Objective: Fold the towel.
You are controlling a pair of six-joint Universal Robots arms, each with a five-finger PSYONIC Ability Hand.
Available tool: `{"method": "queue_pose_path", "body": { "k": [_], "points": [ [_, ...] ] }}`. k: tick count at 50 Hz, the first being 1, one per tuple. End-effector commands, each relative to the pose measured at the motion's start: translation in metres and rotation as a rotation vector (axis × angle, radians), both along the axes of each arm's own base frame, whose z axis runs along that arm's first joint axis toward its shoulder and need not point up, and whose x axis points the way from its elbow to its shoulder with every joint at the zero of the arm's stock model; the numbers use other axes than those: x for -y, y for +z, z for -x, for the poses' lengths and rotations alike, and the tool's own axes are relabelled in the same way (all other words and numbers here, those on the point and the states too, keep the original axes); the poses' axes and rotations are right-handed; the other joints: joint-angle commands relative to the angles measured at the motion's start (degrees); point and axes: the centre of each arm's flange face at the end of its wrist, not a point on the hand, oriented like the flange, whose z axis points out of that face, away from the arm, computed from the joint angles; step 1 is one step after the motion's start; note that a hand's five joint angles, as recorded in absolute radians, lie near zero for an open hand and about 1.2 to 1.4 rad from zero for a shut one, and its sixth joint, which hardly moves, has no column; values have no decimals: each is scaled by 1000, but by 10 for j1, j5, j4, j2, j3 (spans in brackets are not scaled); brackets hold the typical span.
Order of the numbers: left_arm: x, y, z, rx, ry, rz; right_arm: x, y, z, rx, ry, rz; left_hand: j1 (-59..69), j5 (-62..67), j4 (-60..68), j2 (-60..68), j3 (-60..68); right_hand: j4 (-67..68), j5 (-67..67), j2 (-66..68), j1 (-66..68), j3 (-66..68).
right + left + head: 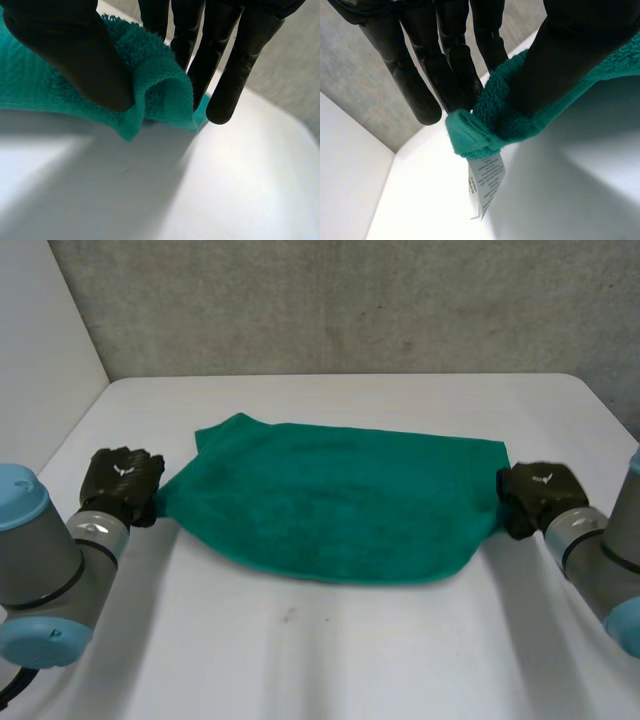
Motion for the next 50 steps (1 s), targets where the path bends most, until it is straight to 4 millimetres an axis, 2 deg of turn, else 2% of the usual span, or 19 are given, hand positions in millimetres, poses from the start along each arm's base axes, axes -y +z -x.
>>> {"method": "queue_pose_path", "body": {
  "k": [1,5,9,16,21,26,28,29,32,33,36,37,39,40,41,45,47,48,50],
  "points": [
    [-26,8,-12,69,8,-128,-17,52,7,-187,62,111,163,148,116,113,115,119,143,123,241,130],
    [-52,26,-23,129,10,-202,-37,66,14,-374,131,27,163,148,116,113,115,119,143,123,241,130],
    [-73,41,-34,166,7,-240,-53,64,33,-544,190,-156,163,148,116,113,115,119,143,123,241,130],
    [-94,30,-30,174,-116,-310,-58,59,41,-595,231,-243,163,148,116,113,115,119,143,123,241,130],
    [-80,-1,-24,186,-136,-392,-43,33,35,-597,237,-247,163,148,116,113,115,119,143,123,241,130],
    [-47,-5,-13,207,-122,-332,-28,23,24,-560,230,-215,163,148,116,113,115,119,143,123,241,130],
    [-32,0,-8,217,-112,-287,-12,31,17,-534,196,-155,163,148,116,113,115,119,143,123,241,130],
    [-15,12,-3,224,-97,-222,-1,44,12,-510,166,-97,163,148,116,113,115,119,143,123,241,130],
    [10,42,5,218,-66,-90,18,75,2,-453,108,28,163,148,116,113,115,119,143,123,241,130],
    [24,68,15,193,-58,10,32,104,-1,-394,55,136,163,148,116,113,115,119,143,123,241,130],
    [38,116,29,140,-56,190,51,150,-3,-283,-30,318,163,148,116,113,115,119,143,123,241,130],
    [47,150,33,93,-40,321,58,181,-3,-188,-79,450,163,148,116,113,115,119,143,123,241,130],
    [52,179,36,28,-27,444,60,208,-2,-97,-115,573,163,148,116,113,115,119,143,123,241,130],
    [52,192,37,-9,-23,498,56,232,0,-27,-139,687,163,148,116,113,115,119,143,123,241,130],
    [51,215,35,-76,-5,594,53,243,1,3,-141,740,163,148,116,113,115,119,143,123,241,130],
    [40,249,25,-177,24,714,35,262,2,31,-132,830,163,148,116,113,115,119,143,123,241,130],
    [39,242,25,-176,22,687,32,254,1,18,-114,792,163,148,116,113,115,119,143,123,241,130],
    [39,236,24,-170,22,665,32,240,-1,1,-82,731,163,148,116,113,115,119,143,123,241,130],
    [39,213,24,-147,23,584,31,223,-6,-19,-40,657,163,148,116,113,115,119,143,123,241,130]
  ]
}}
